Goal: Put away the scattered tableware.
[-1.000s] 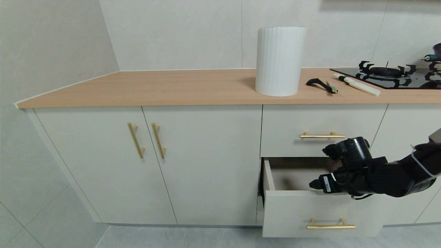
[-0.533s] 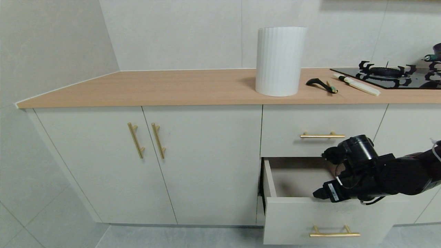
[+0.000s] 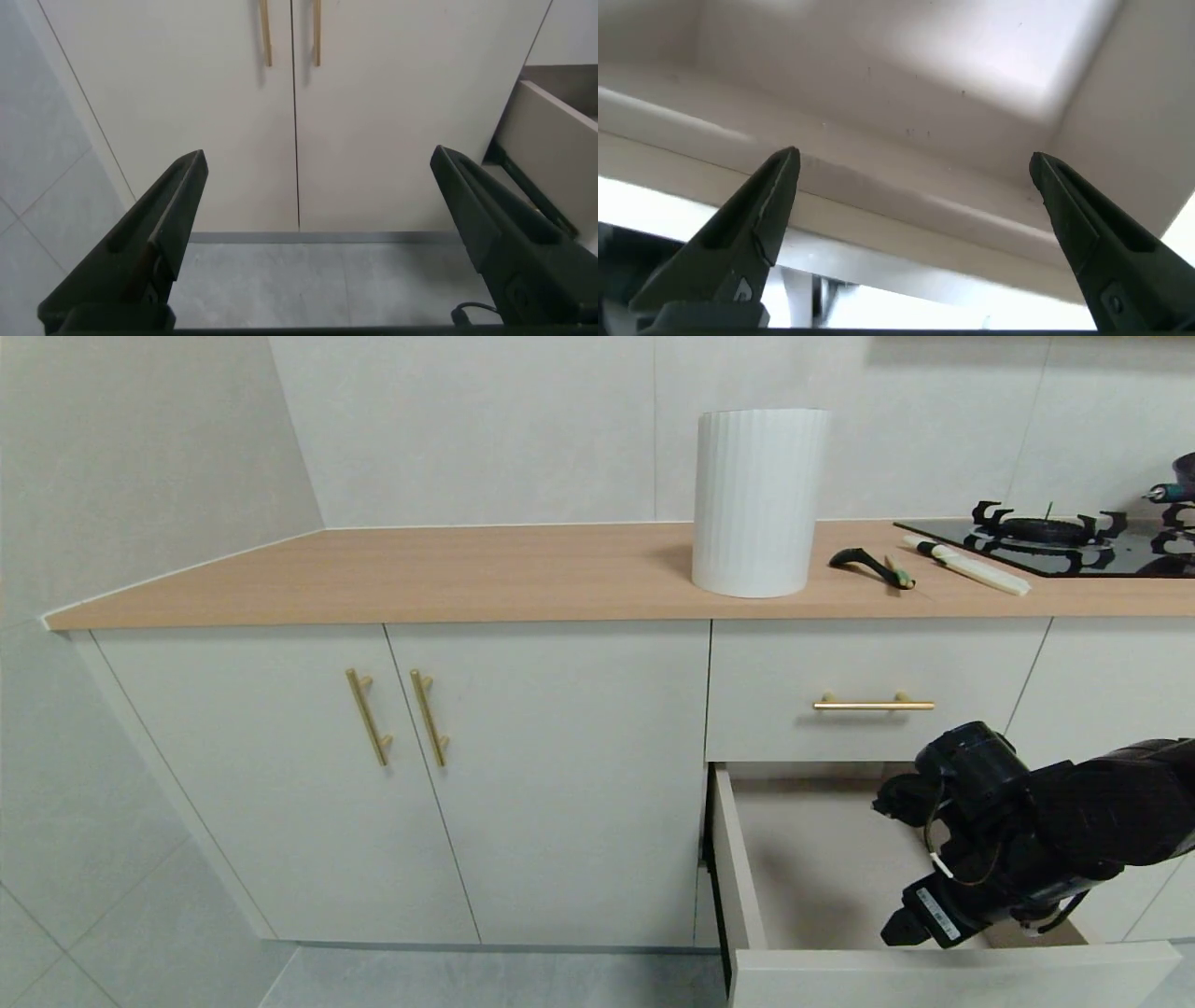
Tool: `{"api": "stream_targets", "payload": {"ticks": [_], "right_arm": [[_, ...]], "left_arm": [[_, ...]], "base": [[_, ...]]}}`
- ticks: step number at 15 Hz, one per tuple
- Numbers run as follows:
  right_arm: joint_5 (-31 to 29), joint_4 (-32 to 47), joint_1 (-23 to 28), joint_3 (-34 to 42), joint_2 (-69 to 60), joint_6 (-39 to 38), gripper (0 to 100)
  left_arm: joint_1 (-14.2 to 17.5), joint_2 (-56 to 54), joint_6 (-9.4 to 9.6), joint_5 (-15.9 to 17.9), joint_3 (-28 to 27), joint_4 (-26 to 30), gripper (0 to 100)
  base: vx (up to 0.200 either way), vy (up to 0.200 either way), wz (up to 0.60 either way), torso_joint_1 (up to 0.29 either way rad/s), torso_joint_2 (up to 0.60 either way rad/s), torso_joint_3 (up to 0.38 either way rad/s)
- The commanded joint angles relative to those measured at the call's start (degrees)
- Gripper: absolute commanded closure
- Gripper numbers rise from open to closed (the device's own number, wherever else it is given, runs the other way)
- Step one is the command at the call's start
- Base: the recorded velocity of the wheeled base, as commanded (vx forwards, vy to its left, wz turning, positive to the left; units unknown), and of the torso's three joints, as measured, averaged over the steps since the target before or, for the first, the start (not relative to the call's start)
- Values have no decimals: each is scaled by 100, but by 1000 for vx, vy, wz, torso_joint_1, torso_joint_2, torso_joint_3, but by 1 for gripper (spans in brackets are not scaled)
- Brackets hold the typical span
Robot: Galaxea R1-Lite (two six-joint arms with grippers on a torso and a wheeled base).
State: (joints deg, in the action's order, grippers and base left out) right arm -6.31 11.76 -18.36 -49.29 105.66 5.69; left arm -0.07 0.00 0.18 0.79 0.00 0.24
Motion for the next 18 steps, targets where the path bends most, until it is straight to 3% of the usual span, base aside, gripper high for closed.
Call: {"api": "stream_targets", "payload": {"ticks": [1,12,18], "right_arm": [[-19,221,-124,-11,-177,107,0],[-54,1847,-766,-125,-151,239,0],[-54,2366,-1073,-195,-159,248,0]], "left_arm": [[-1,0,-1,0,0,2,0],[-1,0,-1,0,0,2,0],[-1,0,-1,0,0,2,0]], "base": [[0,0,0,0,0,0],[0,0,0,0,0,0],[0,0,0,0,0,0]]}}
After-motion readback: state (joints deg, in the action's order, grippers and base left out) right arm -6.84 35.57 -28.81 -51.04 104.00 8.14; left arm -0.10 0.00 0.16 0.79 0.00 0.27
